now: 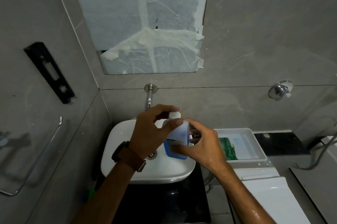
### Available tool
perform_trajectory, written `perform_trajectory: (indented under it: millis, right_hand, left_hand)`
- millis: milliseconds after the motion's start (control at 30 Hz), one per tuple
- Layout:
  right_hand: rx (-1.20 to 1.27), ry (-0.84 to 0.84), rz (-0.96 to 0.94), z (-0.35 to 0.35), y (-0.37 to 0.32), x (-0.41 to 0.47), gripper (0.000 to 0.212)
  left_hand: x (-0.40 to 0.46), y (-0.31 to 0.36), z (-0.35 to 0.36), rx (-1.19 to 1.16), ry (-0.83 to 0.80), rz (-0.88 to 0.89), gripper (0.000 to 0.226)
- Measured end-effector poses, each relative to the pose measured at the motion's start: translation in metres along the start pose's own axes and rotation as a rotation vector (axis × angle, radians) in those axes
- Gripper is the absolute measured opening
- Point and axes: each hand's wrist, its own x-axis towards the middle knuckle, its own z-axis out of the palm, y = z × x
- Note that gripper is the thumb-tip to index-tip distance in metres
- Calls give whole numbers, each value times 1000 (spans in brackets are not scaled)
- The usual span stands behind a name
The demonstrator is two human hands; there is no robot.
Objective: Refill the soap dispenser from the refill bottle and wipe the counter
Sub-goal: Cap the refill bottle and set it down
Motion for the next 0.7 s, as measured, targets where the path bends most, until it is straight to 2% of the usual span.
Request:
perform_trajectory:
  millis: [133,367,467,567,700]
  right_hand:
    - [5,-31,1,-1,-5,3,76]
    - [-7,-48,29,1,-9,9,77]
    - [16,-39,46,0,-11,10,78]
    - [27,-31,51,-1,-12,14,79]
    - [9,-52,46,-1,-13,15,77]
  left_hand:
    - [3,2,-11,-47,-86,-36,31]
    - [11,-4,-25,-26,-195,2,28]
    - [15,-7,-26,28,-150,52,25]
    - [15,-8,-25,-25,-151,12,15]
    - [16,-6,-16,-41,-148,-32,25]
